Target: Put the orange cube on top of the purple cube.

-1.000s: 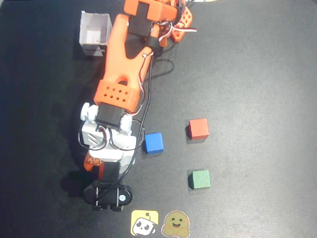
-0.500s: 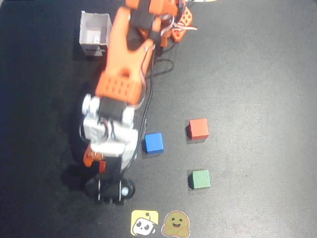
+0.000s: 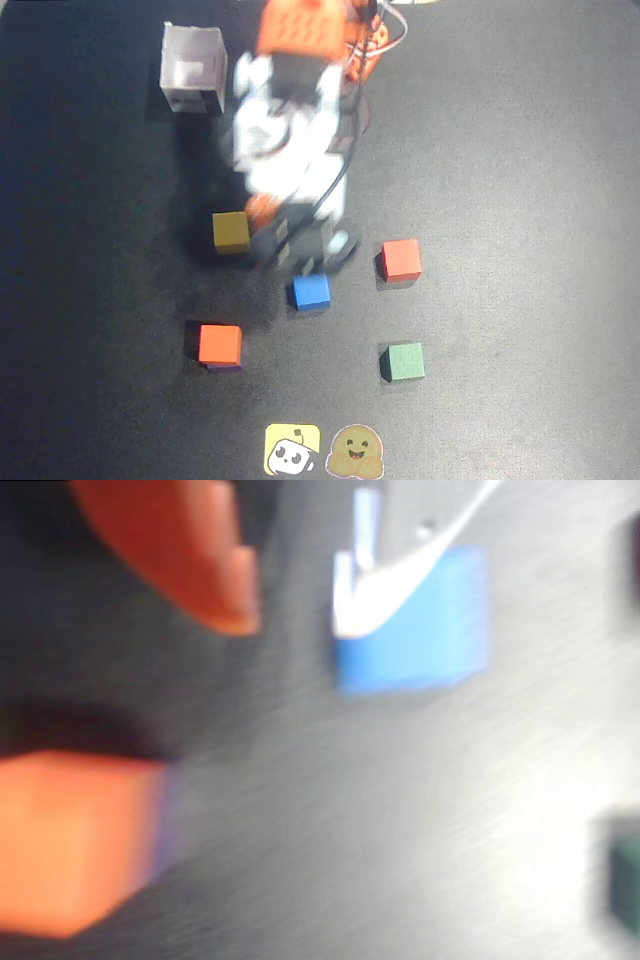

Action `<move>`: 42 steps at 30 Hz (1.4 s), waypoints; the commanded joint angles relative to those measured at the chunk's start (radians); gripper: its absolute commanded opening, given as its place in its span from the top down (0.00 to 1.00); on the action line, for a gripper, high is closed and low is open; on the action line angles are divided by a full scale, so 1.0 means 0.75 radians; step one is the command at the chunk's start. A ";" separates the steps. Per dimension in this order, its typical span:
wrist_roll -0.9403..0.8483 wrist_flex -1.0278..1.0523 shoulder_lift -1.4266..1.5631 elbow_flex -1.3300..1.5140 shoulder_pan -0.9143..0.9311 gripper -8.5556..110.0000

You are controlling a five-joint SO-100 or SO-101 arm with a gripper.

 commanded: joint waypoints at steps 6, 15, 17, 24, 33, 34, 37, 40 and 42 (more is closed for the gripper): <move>0.027 -0.067 0.376 0.342 -0.049 0.91; 0.121 -0.065 0.734 0.652 -0.067 0.92; 0.157 0.014 0.890 0.714 -0.074 0.93; 0.227 0.157 0.961 0.714 -0.086 0.93; 0.190 0.442 1.176 0.714 -0.088 0.93; 0.186 0.458 1.176 0.714 -0.088 0.93; 0.172 0.495 1.176 0.714 -0.088 0.93; 0.170 0.532 1.176 0.714 -0.088 0.93; 0.155 0.556 1.176 0.714 -0.088 0.93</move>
